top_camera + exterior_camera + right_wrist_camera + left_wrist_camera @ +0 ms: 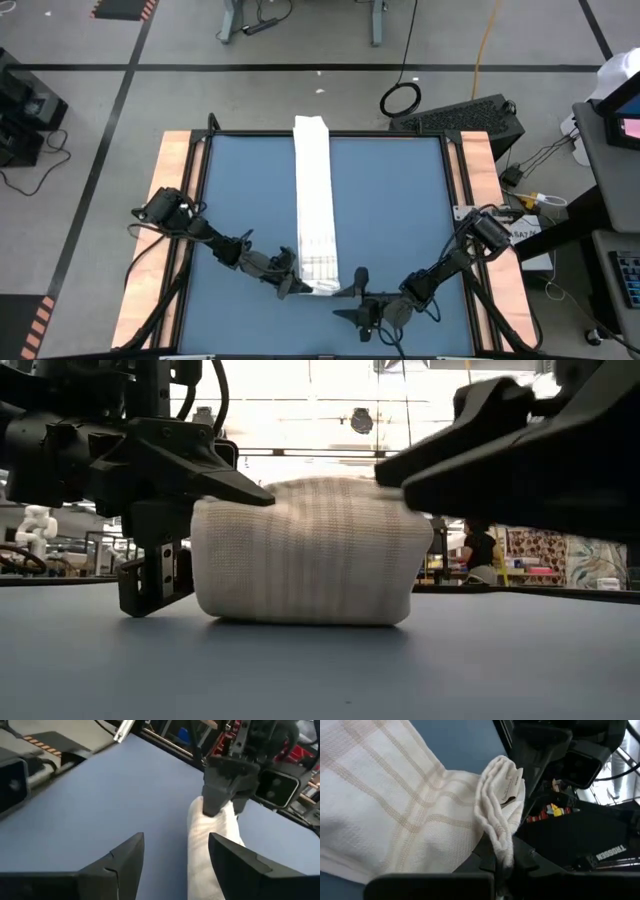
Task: Roll towel into tight, uniform cylinder
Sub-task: Roll the white towel
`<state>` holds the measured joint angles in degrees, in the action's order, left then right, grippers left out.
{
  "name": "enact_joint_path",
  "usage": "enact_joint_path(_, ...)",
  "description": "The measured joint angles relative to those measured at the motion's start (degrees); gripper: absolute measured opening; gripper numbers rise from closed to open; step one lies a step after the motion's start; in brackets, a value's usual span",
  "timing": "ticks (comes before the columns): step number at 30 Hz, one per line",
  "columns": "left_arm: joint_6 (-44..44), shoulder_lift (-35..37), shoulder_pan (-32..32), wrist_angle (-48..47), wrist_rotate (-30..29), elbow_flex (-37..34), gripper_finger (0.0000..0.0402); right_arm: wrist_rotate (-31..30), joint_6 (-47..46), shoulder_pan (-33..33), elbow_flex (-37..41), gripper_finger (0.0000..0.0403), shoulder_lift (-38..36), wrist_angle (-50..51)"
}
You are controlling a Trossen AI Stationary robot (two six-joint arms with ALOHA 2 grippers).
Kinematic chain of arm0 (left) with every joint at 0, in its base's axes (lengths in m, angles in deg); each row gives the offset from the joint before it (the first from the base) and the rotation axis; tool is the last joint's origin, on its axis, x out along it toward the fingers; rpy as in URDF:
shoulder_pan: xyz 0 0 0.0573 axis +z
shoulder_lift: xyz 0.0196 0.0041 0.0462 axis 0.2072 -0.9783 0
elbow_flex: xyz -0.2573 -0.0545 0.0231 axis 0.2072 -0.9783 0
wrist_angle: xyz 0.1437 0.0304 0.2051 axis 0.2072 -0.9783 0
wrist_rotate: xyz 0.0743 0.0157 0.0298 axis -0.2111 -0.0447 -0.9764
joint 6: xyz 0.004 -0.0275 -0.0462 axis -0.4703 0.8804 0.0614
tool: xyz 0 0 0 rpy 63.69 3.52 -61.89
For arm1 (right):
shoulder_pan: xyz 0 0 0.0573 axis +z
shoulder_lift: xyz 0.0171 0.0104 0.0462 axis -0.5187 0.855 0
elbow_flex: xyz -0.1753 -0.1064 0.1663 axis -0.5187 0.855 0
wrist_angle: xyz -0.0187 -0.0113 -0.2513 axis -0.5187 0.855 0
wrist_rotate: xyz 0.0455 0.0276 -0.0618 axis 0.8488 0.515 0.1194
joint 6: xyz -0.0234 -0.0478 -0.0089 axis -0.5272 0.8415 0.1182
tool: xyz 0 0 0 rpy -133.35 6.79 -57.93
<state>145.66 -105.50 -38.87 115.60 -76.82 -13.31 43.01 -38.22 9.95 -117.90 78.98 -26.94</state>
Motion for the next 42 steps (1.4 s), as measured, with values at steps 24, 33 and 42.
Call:
enact_joint_path(24, -0.05, -0.09, 0.26, -4.47, 0.03, 0.09, 0.0013, 2.61, -9.96, -5.14, -0.11, 0.0212, 4.95, 0.18)
enact_joint_path(33, -0.08, -0.09, 0.24, -5.63, -1.46, 0.11, 0.0035, 2.36, -15.86, -5.59, -0.13, 0.0212, 5.41, 0.77)
enact_joint_path(42, 0.05, -0.04, 0.29, -7.26, -2.83, 0.11, 0.0039, 4.01, -21.06, -6.78, -0.11, 0.0200, 5.41, 2.32)
